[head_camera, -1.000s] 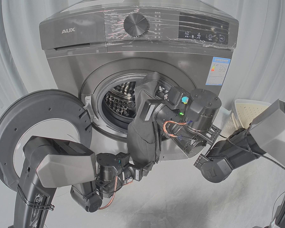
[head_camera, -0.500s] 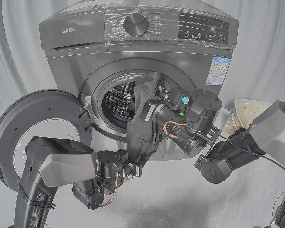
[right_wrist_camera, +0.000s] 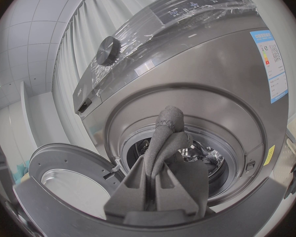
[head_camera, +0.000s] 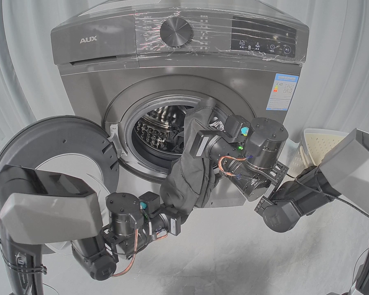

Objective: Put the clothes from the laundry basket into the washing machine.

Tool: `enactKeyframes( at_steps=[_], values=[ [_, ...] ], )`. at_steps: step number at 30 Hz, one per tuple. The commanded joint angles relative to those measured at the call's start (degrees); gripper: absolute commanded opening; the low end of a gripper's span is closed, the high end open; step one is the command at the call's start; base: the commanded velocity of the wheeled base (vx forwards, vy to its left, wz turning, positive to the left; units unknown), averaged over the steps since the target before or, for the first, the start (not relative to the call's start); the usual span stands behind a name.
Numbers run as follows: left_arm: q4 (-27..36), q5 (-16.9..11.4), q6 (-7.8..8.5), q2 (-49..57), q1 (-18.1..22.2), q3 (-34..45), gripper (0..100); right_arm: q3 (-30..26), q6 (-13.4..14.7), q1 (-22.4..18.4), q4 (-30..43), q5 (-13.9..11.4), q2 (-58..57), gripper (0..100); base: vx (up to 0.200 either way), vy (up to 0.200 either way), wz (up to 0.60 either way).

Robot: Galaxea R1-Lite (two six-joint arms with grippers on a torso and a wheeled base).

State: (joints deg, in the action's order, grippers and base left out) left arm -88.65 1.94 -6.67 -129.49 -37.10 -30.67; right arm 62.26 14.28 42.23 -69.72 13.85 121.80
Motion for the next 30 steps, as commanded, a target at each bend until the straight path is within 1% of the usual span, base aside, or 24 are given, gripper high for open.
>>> enactKeyframes(
  at_steps=[1, 3, 5, 6, 8, 12, 17, 21, 23, 24, 25, 28, 30],
  values=[
    [-0.03, -1.94, 0.16, 12.86, -5.18, 11.16, 0, -0.21, -0.12, -1.27, -1.12, -0.49, 1.95, 0, 0.0, 0.0, 0.0],
    [-0.12, -1.94, 0.43, 15.32, -6.67, 13.8, 0, -1.17, -0.39, -1.27, -2.09, -0.66, 2.57, 0, 0.0, 0.0, 0.0],
    [-0.12, -1.94, 0.6, 16.29, -7.11, 14.41, 0, -1.35, -0.48, -1.18, -2.18, -0.75, 2.74, 0, 0.0, 0.0, 0.0],
    [-0.03, -1.94, 0.69, 18.04, -7.2, 14.68, 0, -1.35, -0.48, -1.18, -2.26, -0.84, 2.83, 100, 0.0, 0.0, 0.0],
    [-0.03, -1.94, 0.69, 19.45, -7.11, 14.24, 0, -1.35, -0.48, -1.18, -2.18, -0.84, 2.83, 100, 0.0, 0.0, 0.0],
    [-0.03, -2.11, 0.08, 21.65, -6.67, 12.13, 0, -1.61, -0.48, -1.36, -2.26, -0.84, 3.1, 100, 0.0, 0.0, 0.0],
    [-0.03, -1.32, -0.28, 21.3, -5.71, 8.87, 0, -4.16, -0.65, -1.53, -1.82, -0.75, 2.13, 100, 0.0, 0.0, 0.0],
    [-0.03, -1.32, -0.36, 20.77, -3.42, 6.68, 0, -7.94, -1.97, -2.33, -1.74, -0.84, 0.02, 100, 0.0, 0.0, 0.0],
    [-0.03, -1.32, -0.36, 20.59, -3.16, 6.33, 0, -9.0, -2.5, -2.59, -1.74, -0.93, -0.42, 100, 0.0, 0.0, 0.0],
    [-0.03, -1.24, -0.54, 20.5, -2.54, 5.27, 0, -11.54, -3.2, -3.12, -1.39, -1.1, -1.47, 100, 0.0, 0.0, 0.0],
    [-0.03, -1.24, -0.54, 20.42, -2.54, 5.27, 0, -11.9, -3.29, -3.12, -1.39, -1.28, -1.56, 100, 0.0, 0.0, 0.0],
    [-0.03, -1.24, -0.63, 20.33, -2.45, 5.18, 0, -15.76, -3.46, -3.12, -1.91, -2.95, -1.91, 100, 0.0, 0.0, 0.0],
    [-0.03, -1.24, -0.54, 20.33, -2.37, 5.18, 0, -17.7, -3.46, -3.12, -2.0, -3.13, -1.91, 100, 0.0, 0.0, 0.0]
  ],
)
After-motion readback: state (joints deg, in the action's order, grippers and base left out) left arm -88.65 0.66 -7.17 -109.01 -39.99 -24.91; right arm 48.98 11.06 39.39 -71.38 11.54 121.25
